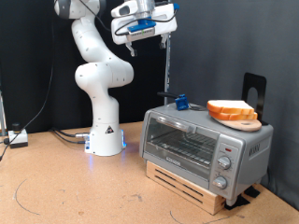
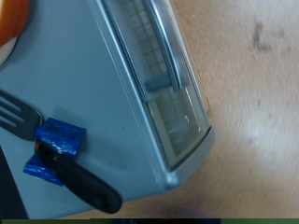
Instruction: Make a piece of toast with the oven
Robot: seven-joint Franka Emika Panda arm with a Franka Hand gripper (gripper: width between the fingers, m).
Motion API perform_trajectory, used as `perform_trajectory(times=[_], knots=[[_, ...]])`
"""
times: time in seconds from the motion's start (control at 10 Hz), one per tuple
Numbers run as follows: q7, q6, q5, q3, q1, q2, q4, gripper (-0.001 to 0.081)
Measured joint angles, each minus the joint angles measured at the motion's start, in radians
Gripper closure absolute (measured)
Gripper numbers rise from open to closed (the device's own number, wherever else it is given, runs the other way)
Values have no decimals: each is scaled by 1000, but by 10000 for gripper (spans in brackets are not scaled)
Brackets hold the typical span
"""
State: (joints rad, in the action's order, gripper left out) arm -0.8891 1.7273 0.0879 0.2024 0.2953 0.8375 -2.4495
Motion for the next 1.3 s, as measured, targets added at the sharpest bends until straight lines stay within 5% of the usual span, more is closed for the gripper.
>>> perform_trajectory(times=[0.2,0.5,0.7,0.9,1.3], knots=[[79,90,-38,17,7,-45,-21,-3],[184,54,41,60,28,-38,-22,-3],[271,114,51,89,39,-49,-50,-3],[297,193,42,96,39,-106,-75,-3],[305,222,56,108,41,-232,-55,-3]])
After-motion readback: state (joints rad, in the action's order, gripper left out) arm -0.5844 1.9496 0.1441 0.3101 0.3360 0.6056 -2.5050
